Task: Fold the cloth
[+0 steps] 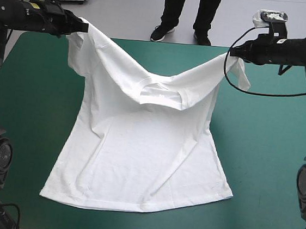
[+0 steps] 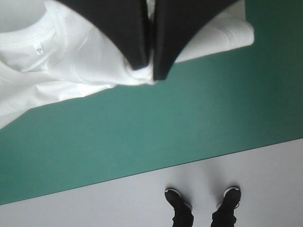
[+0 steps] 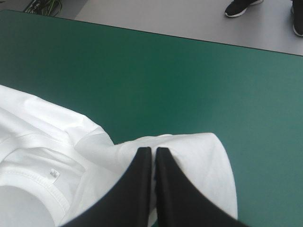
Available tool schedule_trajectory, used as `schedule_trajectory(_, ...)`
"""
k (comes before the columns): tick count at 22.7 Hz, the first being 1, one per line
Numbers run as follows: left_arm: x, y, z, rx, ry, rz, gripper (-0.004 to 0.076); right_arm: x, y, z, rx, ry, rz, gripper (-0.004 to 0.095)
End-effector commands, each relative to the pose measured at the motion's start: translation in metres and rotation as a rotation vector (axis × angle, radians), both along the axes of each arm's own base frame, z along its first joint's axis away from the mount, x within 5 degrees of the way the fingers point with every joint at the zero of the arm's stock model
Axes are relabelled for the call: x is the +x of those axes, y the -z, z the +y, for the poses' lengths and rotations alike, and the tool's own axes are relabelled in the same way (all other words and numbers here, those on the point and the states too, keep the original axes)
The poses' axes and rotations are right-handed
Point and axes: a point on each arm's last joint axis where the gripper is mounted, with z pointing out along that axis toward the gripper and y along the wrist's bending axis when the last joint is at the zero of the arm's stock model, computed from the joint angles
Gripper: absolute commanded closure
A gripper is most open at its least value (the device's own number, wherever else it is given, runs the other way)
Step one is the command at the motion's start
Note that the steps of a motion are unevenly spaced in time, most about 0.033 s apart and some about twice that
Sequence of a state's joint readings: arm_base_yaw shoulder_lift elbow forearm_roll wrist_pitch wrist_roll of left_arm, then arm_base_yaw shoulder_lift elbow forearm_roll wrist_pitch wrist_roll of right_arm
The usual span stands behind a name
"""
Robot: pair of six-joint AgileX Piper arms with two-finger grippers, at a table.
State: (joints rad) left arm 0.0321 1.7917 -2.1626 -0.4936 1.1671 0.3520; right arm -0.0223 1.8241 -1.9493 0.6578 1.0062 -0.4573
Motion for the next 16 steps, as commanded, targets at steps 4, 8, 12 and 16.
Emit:
schedule_trajectory(4,0.033,0.012,0.0,-0.052,-0.046,-0.087,0.0733,0.03,-0.019,-0.002,0.045,0.02,-0.144,0.0925)
schedule_trajectory(8,0.061,0.04,0.002,-0.058,-0.072,-0.068,0.0733,0.057,-0.006,-0.003,0.054,0.026,-0.156,0.0925)
schedule_trajectory(12,0.092,0.068,-0.007,-0.054,-0.074,-0.088,0.0733,0.094,0.027,-0.004,0.067,0.034,-0.138,0.0925)
schedule_trajectory(16,0.116,0.097,-0.011,-0.034,-0.072,-0.058,0.0732,0.115,0.073,-0.003,0.038,-0.002,-0.049,0.0924)
